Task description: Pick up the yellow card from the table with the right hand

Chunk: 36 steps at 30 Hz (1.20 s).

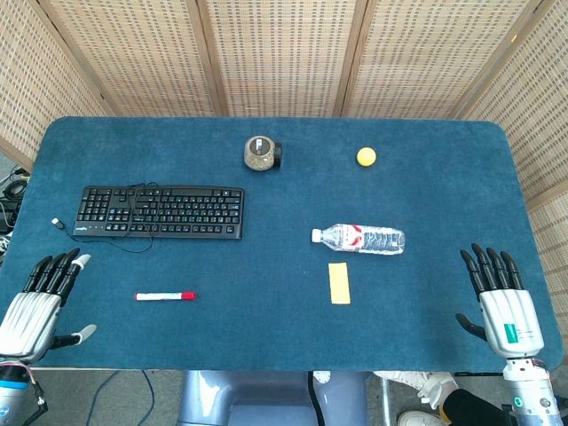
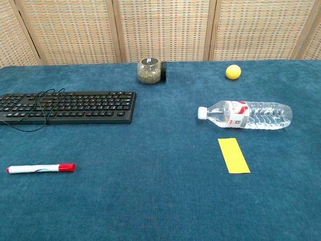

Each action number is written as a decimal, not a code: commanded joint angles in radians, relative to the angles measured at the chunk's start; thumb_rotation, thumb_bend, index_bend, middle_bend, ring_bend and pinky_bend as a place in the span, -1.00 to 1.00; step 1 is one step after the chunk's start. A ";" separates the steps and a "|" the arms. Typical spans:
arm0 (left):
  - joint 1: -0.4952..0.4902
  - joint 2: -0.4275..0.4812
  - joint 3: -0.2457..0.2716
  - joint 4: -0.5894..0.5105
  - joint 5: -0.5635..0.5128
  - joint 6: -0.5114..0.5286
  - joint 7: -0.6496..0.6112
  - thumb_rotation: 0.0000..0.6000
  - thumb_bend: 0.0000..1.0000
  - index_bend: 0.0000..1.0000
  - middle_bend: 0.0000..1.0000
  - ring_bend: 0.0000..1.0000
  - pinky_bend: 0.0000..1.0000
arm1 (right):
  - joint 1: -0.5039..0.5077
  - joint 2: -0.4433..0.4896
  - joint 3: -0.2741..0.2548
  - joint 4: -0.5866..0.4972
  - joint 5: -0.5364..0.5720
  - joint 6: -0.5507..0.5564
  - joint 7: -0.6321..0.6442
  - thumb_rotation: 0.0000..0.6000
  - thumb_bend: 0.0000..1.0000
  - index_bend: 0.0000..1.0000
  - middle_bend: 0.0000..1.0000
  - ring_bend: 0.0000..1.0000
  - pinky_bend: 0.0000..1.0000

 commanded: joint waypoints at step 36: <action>-0.079 -0.041 -0.060 0.014 -0.188 -0.117 0.061 1.00 -1.00 -1.00 -1.00 -1.00 -1.00 | 0.595 -0.220 0.106 0.093 0.074 -0.747 -0.076 1.00 -1.00 -0.41 -1.00 -1.00 -1.00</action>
